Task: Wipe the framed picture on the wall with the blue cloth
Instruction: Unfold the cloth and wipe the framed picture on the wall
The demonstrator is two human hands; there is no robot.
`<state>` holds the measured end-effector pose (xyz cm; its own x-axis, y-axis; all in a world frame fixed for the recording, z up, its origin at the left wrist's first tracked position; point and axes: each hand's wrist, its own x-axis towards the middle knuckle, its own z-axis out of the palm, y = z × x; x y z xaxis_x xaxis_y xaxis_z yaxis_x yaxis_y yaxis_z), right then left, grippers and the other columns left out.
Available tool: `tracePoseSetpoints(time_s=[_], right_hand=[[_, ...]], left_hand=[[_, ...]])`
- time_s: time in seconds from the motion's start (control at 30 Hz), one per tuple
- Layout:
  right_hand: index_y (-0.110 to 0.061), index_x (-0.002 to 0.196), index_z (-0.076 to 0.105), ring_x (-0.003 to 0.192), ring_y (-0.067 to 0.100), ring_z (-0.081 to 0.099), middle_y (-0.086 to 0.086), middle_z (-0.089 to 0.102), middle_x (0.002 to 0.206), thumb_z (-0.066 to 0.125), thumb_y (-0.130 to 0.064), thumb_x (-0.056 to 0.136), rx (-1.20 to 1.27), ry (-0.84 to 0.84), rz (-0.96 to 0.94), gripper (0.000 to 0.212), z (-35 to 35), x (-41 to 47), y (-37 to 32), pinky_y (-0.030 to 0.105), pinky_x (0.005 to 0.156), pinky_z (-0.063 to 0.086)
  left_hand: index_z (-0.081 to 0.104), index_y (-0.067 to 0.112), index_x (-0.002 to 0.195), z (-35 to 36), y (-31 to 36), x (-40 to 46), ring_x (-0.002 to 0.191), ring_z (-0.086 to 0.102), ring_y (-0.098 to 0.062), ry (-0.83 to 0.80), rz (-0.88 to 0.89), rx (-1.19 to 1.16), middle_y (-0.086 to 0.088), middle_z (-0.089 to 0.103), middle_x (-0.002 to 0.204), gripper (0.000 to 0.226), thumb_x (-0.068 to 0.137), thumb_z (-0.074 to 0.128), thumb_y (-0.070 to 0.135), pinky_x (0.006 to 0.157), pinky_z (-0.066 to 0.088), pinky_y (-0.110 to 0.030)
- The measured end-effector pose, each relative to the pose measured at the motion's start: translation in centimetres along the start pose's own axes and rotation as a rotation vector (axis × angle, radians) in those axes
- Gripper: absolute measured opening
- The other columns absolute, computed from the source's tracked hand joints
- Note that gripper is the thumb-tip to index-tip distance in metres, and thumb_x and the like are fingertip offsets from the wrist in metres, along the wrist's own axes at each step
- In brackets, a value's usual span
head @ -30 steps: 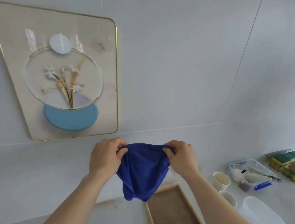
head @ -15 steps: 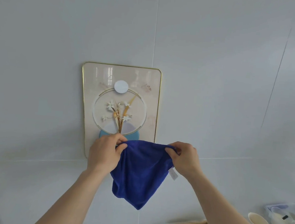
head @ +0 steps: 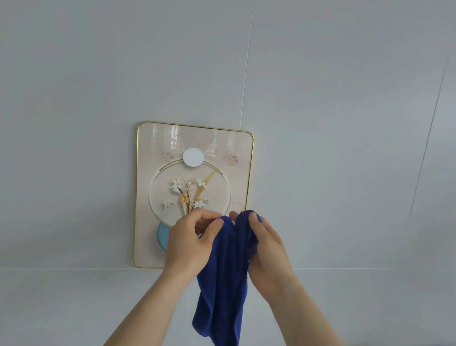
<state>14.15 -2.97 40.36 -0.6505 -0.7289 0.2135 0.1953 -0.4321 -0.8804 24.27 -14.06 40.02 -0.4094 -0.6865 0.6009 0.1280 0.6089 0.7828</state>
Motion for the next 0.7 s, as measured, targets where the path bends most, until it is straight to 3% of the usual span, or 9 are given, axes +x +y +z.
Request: tracePoseSetpoints(time_s=[0.1,0.17,0.27,0.33,0.43,0.5,0.57,0.63,0.7], right_hand=[[-0.013,0.126,0.069,0.112,0.027,0.076,0.014,0.079,0.118,0.047,-0.029,0.111,0.076,-0.023,-0.024,0.031,1.6,-0.3,0.8,0.040,0.096,0.059],[-0.024,0.141,0.061,0.121,0.016,0.072,0.002,0.077,0.129,0.046,-0.033,0.112,-0.040,-0.029,-0.063,0.034,1.6,-0.4,1.9,0.039,0.106,0.054],[-0.046,0.157,0.037,0.137,0.001,0.056,-0.017,0.057,0.153,0.050,-0.040,0.109,-0.294,-0.083,-0.124,0.050,0.3,-0.1,3.0,0.036,0.121,0.043],[-0.046,0.159,0.031,0.139,-0.003,0.052,-0.021,0.051,0.157,0.051,-0.036,0.110,-0.362,-0.103,-0.112,0.054,-0.5,0.0,3.2,0.035,0.123,0.041],[-0.035,0.150,0.050,0.139,0.002,0.054,-0.015,0.056,0.154,0.053,-0.018,0.108,-0.504,-0.032,-0.147,0.045,-1.7,0.7,3.7,0.040,0.124,0.042],[-0.032,0.133,0.064,0.133,0.005,0.060,-0.013,0.066,0.143,0.055,-0.008,0.105,-0.581,0.061,-0.183,0.038,-2.1,1.7,4.1,0.040,0.120,0.046],[-0.036,0.130,0.062,0.124,-0.008,0.059,-0.021,0.067,0.135,0.054,-0.003,0.103,-0.627,0.156,-0.240,0.043,-2.3,2.7,4.0,0.026,0.116,0.047],[-0.034,0.140,0.058,0.110,-0.028,0.054,-0.032,0.063,0.123,0.052,0.002,0.101,-0.647,0.218,-0.320,0.053,-2.4,4.0,3.7,0.001,0.101,0.043],[-0.031,0.144,0.057,0.103,-0.035,0.050,-0.035,0.060,0.118,0.051,0.006,0.100,-0.669,0.260,-0.397,0.058,-2.5,5.8,3.3,-0.007,0.093,0.038]], left_hand=[[0.076,0.028,0.098,1.8,0.7,-0.5,0.084,0.072,0.003,-0.007,-0.004,-0.069,0.018,0.078,0.087,0.010,0.095,0.069,0.022,0.076,0.056,-0.015],[0.076,0.032,0.096,2.5,0.8,-0.5,0.082,0.072,0.001,0.013,-0.048,-0.104,0.020,0.078,0.085,0.010,0.095,0.070,0.024,0.076,0.058,-0.021],[0.076,0.037,0.091,3.0,0.4,-0.4,0.082,0.073,-0.005,-0.016,-0.101,-0.130,0.019,0.077,0.085,0.018,0.095,0.069,0.022,0.073,0.059,-0.026],[0.078,0.036,0.093,3.1,-0.1,-0.2,0.088,0.072,-0.006,-0.029,-0.119,-0.152,0.019,0.077,0.088,0.018,0.095,0.068,0.021,0.074,0.057,-0.022],[0.078,0.033,0.095,3.3,-1.3,0.3,0.096,0.071,-0.002,-0.043,-0.126,-0.154,0.019,0.078,0.092,0.013,0.097,0.067,0.027,0.082,0.057,-0.023],[0.076,0.031,0.098,3.3,-2.4,0.9,0.096,0.071,-0.001,-0.058,-0.090,-0.084,0.018,0.078,0.092,0.013,0.098,0.064,0.028,0.084,0.057,-0.022],[0.074,0.030,0.104,3.3,-3.7,1.7,0.101,0.069,0.000,-0.019,-0.022,0.017,0.019,0.076,0.100,0.015,0.101,0.059,0.031,0.089,0.056,-0.024],[0.071,0.030,0.114,3.1,-5.0,2.8,0.111,0.065,-0.004,0.054,0.080,0.176,0.019,0.073,0.114,0.023,0.104,0.052,0.037,0.093,0.051,-0.025],[0.067,0.030,0.124,2.9,-5.9,3.9,0.121,0.059,-0.008,0.080,0.210,0.372,0.016,0.068,0.126,0.033,0.104,0.044,0.043,0.101,0.044,-0.025]])
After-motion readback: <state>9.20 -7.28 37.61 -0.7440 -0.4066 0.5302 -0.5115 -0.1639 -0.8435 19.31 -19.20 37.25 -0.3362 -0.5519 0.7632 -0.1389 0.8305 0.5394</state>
